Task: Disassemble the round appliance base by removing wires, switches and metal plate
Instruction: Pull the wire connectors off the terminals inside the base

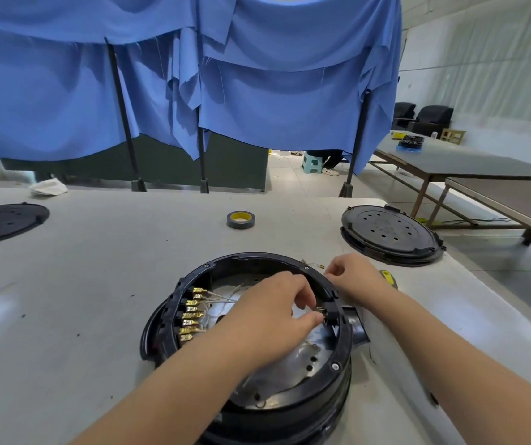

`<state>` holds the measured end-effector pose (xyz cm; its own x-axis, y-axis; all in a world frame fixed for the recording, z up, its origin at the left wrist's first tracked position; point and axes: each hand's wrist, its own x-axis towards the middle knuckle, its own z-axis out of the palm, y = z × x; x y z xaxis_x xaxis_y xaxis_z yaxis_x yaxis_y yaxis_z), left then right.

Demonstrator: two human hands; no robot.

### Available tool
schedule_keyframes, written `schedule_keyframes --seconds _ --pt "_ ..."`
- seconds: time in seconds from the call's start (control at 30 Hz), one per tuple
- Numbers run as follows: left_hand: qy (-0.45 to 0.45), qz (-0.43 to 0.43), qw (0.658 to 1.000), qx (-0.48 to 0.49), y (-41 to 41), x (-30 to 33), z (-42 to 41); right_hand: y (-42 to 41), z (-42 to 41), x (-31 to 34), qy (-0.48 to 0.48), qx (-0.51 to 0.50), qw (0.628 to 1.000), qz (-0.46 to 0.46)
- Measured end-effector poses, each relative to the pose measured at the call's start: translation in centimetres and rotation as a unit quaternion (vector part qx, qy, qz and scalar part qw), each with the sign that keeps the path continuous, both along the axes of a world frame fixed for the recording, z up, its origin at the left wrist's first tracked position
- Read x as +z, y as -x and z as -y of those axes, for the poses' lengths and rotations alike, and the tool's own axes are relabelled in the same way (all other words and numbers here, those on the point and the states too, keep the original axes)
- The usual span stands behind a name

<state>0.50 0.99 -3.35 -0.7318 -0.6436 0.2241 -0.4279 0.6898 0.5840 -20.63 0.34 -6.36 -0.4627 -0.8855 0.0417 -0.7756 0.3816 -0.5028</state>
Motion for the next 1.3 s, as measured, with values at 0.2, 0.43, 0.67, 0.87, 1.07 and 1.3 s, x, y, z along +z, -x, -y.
schedule_keyframes --seconds 0.2,0.43,0.67,0.87,1.07,1.3 --pt "0.02 0.012 1.0 -0.002 0.1 -0.5 0.3 0.3 1.5 -0.7 0.014 -0.014 1.0 -0.025" --pt "0.038 0.016 0.999 -0.007 0.2 -0.5 0.2 0.7 1.7 -1.0 0.068 -0.026 0.996 -0.043" --pt "0.051 0.018 0.998 -0.01 0.3 -0.5 0.2 -2.7 -2.2 1.8 0.184 0.046 0.964 0.187" --pt "0.074 0.044 0.996 -0.017 0.6 -0.6 -0.1 -5.2 -4.6 2.4 0.165 0.094 0.943 0.273" --pt "0.006 0.055 0.998 0.002 1.0 -0.5 0.1 -5.7 -4.9 1.5 0.195 0.071 0.929 0.306" --pt "0.026 0.061 0.998 0.005 1.1 -0.2 0.1 -5.6 -5.1 1.2 0.198 0.073 0.924 0.318"
